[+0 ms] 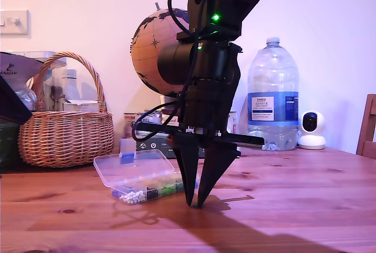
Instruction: Sort the loose pins on the table into their correct compartments
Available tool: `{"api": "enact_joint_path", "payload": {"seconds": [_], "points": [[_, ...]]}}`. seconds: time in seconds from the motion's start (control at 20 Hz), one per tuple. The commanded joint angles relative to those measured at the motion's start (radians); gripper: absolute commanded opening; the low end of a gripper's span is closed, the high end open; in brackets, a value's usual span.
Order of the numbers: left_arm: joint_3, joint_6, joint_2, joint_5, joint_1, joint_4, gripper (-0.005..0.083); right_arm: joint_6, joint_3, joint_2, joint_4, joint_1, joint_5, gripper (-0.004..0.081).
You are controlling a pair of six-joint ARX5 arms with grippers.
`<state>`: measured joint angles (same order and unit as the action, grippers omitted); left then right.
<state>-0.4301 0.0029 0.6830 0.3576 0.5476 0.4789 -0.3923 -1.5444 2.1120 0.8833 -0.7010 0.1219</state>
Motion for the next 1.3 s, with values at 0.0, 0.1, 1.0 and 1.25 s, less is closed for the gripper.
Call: {"api": "enact_joint_path", "payload": {"seconds": [0.0,0.1,1.0,1.25], "points": [[0.011,-0.004,0.005,0.001,0.002,-0.004,-0.0023,0.000,0.003,0.024,0.002,0.002,0.002,0.0098],[0.011,-0.004,0.005,0.001,0.002,-0.004,-0.0023,0.003,0.003,0.024,-0.002,0.002,0.000,0.0081],[0.011,-0.006,0.005,0.001,0.002,-0.003,-0.0023,0.026,-0.009,0.024,0.002,0.010,0.007,-0.0010],[0.011,-0.006,0.005,0.001,0.002,-0.004,-0.0023,0.034,-0.069,0.024,0.056,0.023,0.030,-0.0010]]}}
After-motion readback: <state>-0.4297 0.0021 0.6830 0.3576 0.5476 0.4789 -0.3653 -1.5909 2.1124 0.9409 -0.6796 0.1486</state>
